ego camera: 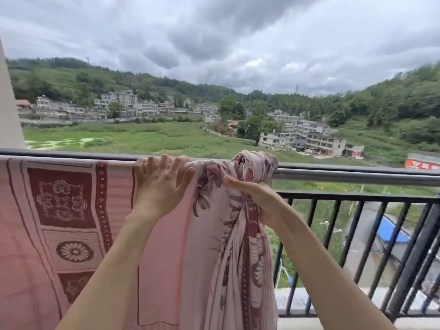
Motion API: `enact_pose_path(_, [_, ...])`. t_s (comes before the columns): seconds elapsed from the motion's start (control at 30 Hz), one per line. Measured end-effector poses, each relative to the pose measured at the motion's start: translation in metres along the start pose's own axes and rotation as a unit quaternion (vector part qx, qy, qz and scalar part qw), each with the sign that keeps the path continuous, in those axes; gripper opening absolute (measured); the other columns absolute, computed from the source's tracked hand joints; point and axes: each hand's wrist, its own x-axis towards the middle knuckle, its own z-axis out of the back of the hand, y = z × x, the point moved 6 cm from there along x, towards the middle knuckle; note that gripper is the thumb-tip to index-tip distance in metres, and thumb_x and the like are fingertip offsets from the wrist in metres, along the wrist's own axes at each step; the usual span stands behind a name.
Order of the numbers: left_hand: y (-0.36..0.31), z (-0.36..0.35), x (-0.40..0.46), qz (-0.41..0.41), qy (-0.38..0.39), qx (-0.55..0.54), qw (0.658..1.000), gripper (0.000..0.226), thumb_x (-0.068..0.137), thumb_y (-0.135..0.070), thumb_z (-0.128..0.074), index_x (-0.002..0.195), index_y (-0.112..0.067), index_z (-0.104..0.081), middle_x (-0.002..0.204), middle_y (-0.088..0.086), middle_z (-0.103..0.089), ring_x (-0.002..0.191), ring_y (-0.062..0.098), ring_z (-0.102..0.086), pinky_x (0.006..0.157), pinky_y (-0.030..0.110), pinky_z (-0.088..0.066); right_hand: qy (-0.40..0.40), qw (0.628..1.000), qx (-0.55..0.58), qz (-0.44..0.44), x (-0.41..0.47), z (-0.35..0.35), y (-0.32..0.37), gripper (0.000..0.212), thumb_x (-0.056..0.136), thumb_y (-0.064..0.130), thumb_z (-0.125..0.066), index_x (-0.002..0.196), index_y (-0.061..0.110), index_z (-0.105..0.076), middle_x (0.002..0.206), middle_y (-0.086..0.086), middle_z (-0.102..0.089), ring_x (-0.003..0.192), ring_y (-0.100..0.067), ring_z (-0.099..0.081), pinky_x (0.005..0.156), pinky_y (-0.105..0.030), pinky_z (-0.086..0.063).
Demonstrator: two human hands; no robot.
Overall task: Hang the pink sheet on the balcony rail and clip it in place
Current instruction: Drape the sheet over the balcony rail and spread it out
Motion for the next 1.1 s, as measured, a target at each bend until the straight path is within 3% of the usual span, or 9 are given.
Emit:
enact_pose_path(0.1, [0.002, -0.001, 0.0, 0.006, 0.005, -0.009, 1.0, 0.06, 0.083, -0.066, -0.009, 0.122, -0.037, -0.046, 0.118, 0.002, -0.049, 0.112, 0.027, -0.037, 0.101, 0.045, -0.014, 0.015, 0.998, 0.057, 0.0, 0.005, -0.006, -0.006, 0.038, 0.07, 0.038, -0.075, 0.098, 0.012, -0.072, 0.105, -0.01, -0.069, 0.091, -0.025, -0.066, 0.087, -0.039, -0.051])
enact_pose_path(0.17, [0.004, -0.001, -0.001, 0.006, 0.004, -0.014, 1.0, 0.06, 0.083, -0.066, -0.011, 0.121, -0.037, -0.047, 0.118, 0.002, -0.05, 0.111, 0.027, -0.038, 0.1, 0.045, -0.014, 0.011, 0.991, 0.131, -0.007, 0.004, -0.012, -0.011, 0.019, 0.076, 0.024, -0.066, 0.085, 0.008, -0.07, 0.091, -0.016, -0.066, 0.07, -0.025, -0.062, 0.066, -0.035, -0.05])
enact_pose_path(0.23, [0.003, 0.0, -0.001, 0.003, 0.001, -0.017, 1.0, 0.066, 0.08, -0.069, -0.007, 0.121, -0.037, -0.047, 0.117, 0.002, -0.05, 0.111, 0.027, -0.038, 0.1, 0.043, -0.012, -0.027, 0.988, 0.155, -0.007, 0.004, -0.01, -0.011, 0.012, 0.076, 0.02, -0.063, 0.078, 0.009, -0.068, 0.081, -0.015, -0.065, 0.063, -0.024, -0.061, 0.062, -0.032, -0.047])
enact_pose_path(0.43, [0.0, 0.006, -0.001, 0.006, -0.018, -0.022, 1.0, 0.047, 0.089, -0.06, -0.025, 0.118, -0.034, -0.052, 0.113, 0.003, -0.053, 0.11, 0.027, -0.04, 0.099, 0.04, -0.012, -0.103, 0.968, 0.226, 0.02, -0.002, 0.023, 0.008, 0.011, 0.074, 0.014, -0.059, 0.064, 0.011, -0.062, 0.069, -0.011, -0.063, 0.059, -0.027, -0.06, 0.071, -0.037, -0.05])
enact_pose_path(0.63, [-0.004, 0.01, -0.003, 0.009, -0.015, -0.025, 1.0, 0.034, 0.091, -0.049, -0.039, 0.118, -0.034, -0.052, 0.114, 0.002, -0.054, 0.114, 0.027, -0.04, 0.104, 0.041, -0.012, -0.139, 0.921, 0.355, 0.084, -0.016, 0.094, 0.023, 0.011, 0.082, 0.011, -0.048, 0.085, 0.011, -0.058, 0.079, -0.009, -0.066, 0.064, -0.024, -0.063, 0.059, -0.03, -0.056])
enact_pose_path(0.7, [-0.004, 0.01, -0.002, 0.008, -0.012, -0.028, 1.0, 0.035, 0.091, -0.051, -0.036, 0.117, -0.033, -0.053, 0.115, 0.002, -0.054, 0.114, 0.027, -0.04, 0.104, 0.041, -0.012, -0.143, 0.922, 0.35, 0.088, -0.021, 0.109, 0.019, 0.017, 0.085, 0.015, -0.047, 0.099, 0.012, -0.055, 0.094, -0.013, -0.061, 0.074, -0.027, -0.061, 0.069, -0.036, -0.055])
enact_pose_path(0.83, [-0.004, 0.009, -0.001, 0.008, -0.01, -0.032, 0.999, 0.044, 0.09, -0.058, -0.028, 0.115, -0.034, -0.054, 0.114, 0.002, -0.055, 0.112, 0.028, -0.041, 0.102, 0.042, -0.012, -0.169, 0.938, 0.294, 0.076, -0.023, 0.113, -0.004, 0.015, 0.08, 0.013, -0.055, 0.073, 0.014, -0.067, 0.072, -0.009, -0.067, 0.06, -0.025, -0.063, 0.069, -0.039, -0.053])
enact_pose_path(0.97, [-0.004, 0.009, -0.001, 0.011, -0.008, -0.024, 1.0, 0.038, 0.091, -0.054, -0.031, 0.114, -0.034, -0.054, 0.112, 0.003, -0.056, 0.11, 0.028, -0.043, 0.101, 0.041, -0.013, -0.202, 0.955, 0.212, 0.044, -0.025, 0.112, -0.031, 0.024, 0.076, 0.016, -0.069, 0.099, 0.007, -0.071, 0.092, -0.017, -0.072, 0.082, -0.03, -0.07, 0.078, -0.04, -0.056])
enact_pose_path(1.1, [-0.012, 0.011, -0.002, 0.039, -0.007, -0.056, 0.998, 0.035, 0.094, -0.047, -0.034, 0.121, -0.035, -0.052, 0.121, 0.003, -0.055, 0.12, 0.026, -0.038, 0.109, 0.043, -0.003, -0.164, 0.968, 0.185, 0.046, -0.029, 0.121, -0.032, 0.034, 0.073, 0.027, -0.076, 0.102, 0.01, -0.072, 0.097, -0.013, -0.074, 0.086, -0.026, -0.072, 0.073, -0.034, -0.056])
